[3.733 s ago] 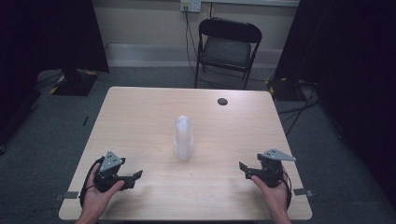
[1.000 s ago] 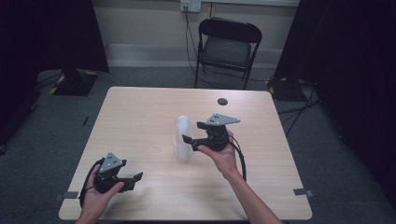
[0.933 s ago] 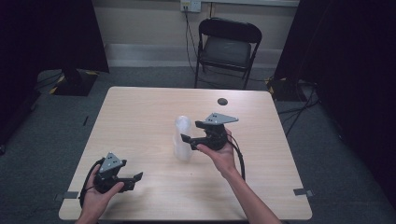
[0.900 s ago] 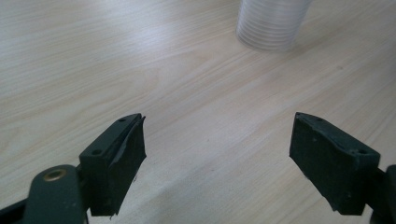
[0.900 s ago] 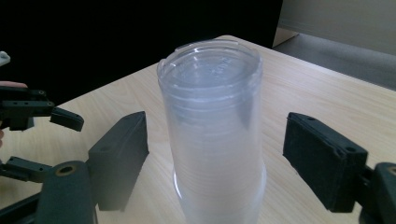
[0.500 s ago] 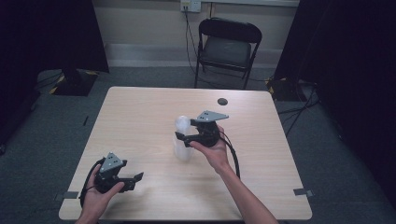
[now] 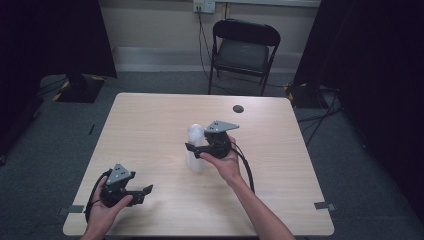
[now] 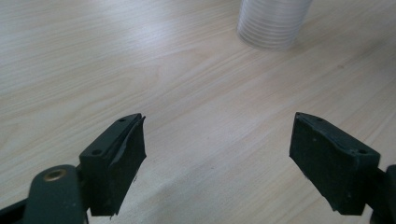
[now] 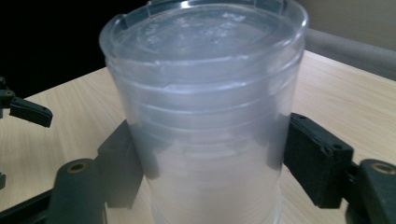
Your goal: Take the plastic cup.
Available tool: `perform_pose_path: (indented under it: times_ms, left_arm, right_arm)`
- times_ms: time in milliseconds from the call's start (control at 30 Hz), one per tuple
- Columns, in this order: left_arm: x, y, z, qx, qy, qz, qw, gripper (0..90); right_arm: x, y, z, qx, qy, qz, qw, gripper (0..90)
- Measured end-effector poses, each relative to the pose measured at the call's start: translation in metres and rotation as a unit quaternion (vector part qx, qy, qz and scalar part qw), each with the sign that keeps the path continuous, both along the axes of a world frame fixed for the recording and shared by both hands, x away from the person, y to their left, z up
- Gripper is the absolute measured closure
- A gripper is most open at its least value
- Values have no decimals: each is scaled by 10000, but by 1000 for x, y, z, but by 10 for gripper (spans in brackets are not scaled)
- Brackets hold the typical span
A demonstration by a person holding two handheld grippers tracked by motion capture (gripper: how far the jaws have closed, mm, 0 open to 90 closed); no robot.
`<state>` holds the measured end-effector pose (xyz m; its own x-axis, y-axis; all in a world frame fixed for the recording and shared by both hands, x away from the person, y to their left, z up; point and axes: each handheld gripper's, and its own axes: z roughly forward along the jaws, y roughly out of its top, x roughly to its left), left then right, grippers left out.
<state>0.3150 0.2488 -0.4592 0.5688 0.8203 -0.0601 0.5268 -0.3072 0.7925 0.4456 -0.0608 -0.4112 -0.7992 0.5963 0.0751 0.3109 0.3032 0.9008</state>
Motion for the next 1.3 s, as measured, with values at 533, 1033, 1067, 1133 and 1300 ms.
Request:
perform_pose_path:
  times_ms: [533, 1033, 1067, 1133, 1300]
  left_arm:
    - [1, -1, -1, -31, 27, 2, 10000, 181]
    - [0, 0, 0, -10, 30, 2, 10000, 182]
    - [1, 0, 0, -9, 29, 2, 10000, 182]
    - [1, 0, 0, -3, 32, 2, 10000, 183]
    - [1, 0, 0, -26, 36, 22, 10000, 183]
  right_arm:
    - [-1, 2, 0, -148, -191, -39, 9997, 316]
    - [0, 2, 5, -39, -232, -51, 9997, 315]
    - [0, 2, 7, -9, -231, -55, 9997, 316]
    - [0, 2, 8, 12, -243, -58, 9997, 319]
    - [0, 1, 10, 56, -255, -57, 9996, 323]
